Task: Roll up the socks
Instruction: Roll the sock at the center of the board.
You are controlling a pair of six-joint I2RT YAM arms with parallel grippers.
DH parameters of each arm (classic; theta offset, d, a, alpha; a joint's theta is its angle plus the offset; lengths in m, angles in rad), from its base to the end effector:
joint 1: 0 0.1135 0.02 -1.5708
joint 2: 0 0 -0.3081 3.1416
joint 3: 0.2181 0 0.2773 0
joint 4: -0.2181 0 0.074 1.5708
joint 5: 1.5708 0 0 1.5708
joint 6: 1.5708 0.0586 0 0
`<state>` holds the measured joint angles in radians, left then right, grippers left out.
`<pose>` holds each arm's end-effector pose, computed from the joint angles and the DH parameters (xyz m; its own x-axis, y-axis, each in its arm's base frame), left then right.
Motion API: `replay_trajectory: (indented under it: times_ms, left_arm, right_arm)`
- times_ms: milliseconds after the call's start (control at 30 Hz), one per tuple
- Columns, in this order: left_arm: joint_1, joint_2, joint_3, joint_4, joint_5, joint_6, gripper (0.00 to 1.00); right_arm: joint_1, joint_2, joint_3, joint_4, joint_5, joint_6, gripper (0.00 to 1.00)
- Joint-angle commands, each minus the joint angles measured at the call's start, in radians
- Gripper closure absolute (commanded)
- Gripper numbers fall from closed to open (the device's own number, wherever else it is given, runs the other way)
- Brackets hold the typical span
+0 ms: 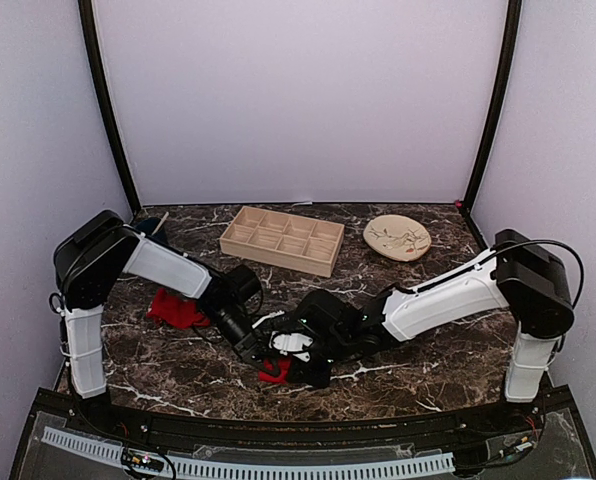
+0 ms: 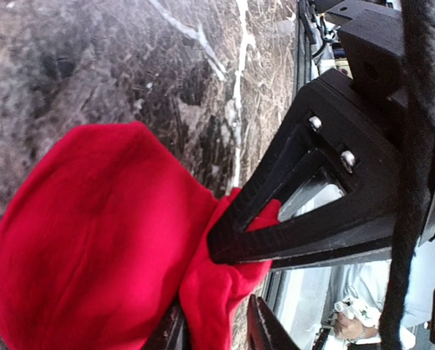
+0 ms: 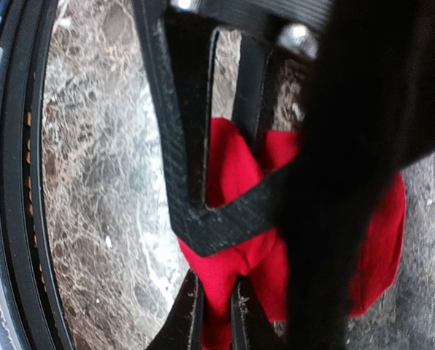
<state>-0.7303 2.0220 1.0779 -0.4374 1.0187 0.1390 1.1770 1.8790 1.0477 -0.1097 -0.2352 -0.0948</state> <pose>0.2509 -0.2916 0.1038 -0.6596 0.6882 -0.3022 0.5661 0.1903 -0.8021 0.1475 0.3907 0.1416 -0.2187 -0.7663 -0.6042 -0.9758 0.1747 0.1317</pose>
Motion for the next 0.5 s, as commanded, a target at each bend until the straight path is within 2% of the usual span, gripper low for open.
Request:
replay_trajectory:
  times_ms: [0,233,467]
  left_arm:
    - [0.025,-0.023,-0.045,0.011,-0.235,-0.026,0.69]
    - [0.043,-0.037,-0.054,0.006,-0.337,-0.055,0.67]
    - [0.062,-0.037,-0.081,-0.004,-0.368,-0.065,0.66]
  right_arm:
    - [-0.014,0.029,0.014,-0.036,-0.052,0.018,0.95]
    - [-0.019,0.028,0.009,-0.026,-0.047,0.025,0.95]
    - [-0.023,0.022,-0.004,0.001,-0.047,0.041,0.95]
